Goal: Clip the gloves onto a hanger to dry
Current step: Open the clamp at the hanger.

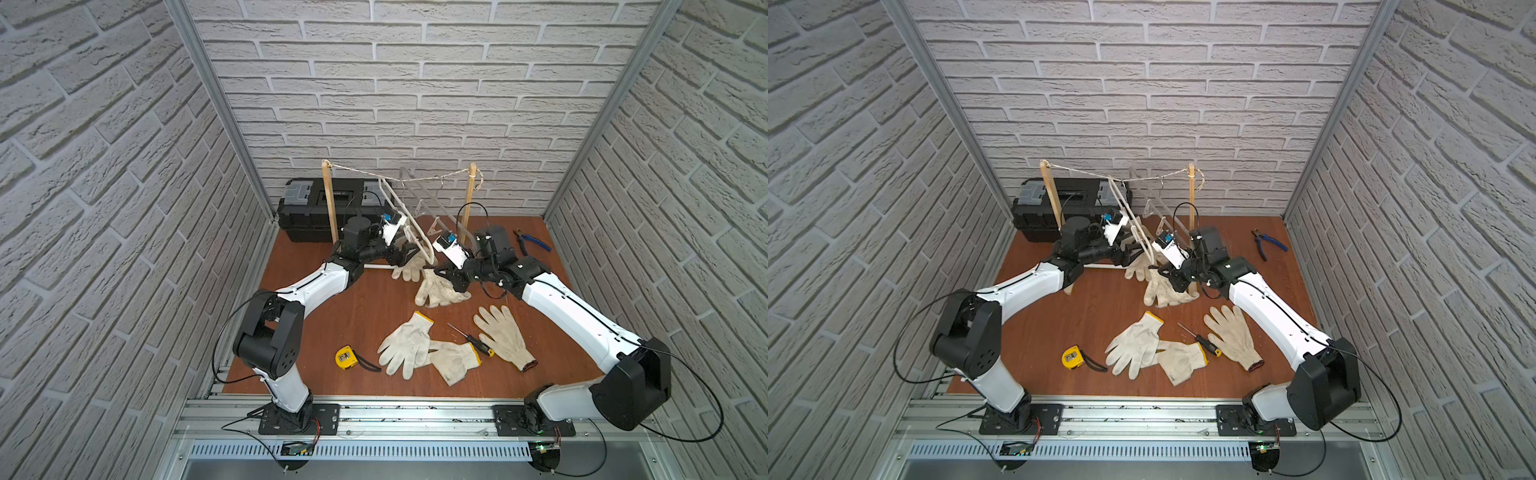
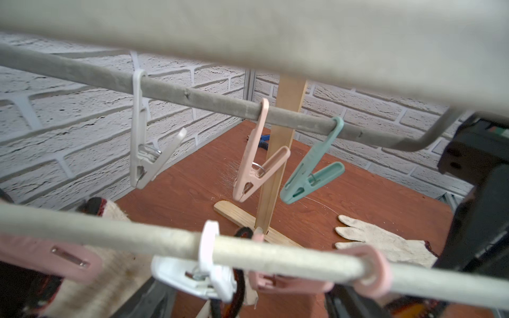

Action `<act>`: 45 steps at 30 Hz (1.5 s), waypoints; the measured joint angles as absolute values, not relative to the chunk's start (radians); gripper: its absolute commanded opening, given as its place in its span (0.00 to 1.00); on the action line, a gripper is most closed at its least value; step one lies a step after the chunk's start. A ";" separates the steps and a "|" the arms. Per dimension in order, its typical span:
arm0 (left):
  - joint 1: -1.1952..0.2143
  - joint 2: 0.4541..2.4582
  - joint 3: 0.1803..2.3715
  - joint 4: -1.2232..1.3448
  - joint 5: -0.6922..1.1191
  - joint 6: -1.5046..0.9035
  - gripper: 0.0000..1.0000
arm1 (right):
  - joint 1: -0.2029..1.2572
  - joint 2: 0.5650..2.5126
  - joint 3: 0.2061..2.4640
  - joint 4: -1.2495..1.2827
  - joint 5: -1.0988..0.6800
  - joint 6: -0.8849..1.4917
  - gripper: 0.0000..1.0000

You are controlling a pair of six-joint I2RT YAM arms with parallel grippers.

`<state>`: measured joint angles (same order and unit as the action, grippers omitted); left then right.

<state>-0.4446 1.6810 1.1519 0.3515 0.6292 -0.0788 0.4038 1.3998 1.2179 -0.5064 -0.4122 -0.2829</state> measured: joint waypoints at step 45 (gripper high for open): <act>-0.447 1.619 1.194 0.111 0.671 0.065 0.75 | 0.408 1.393 1.259 -0.535 -0.397 -0.288 0.02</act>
<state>-0.4469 1.6192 1.1942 0.1108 0.6712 0.0650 0.4080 1.3926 1.2591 -0.5350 -0.3965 -0.2878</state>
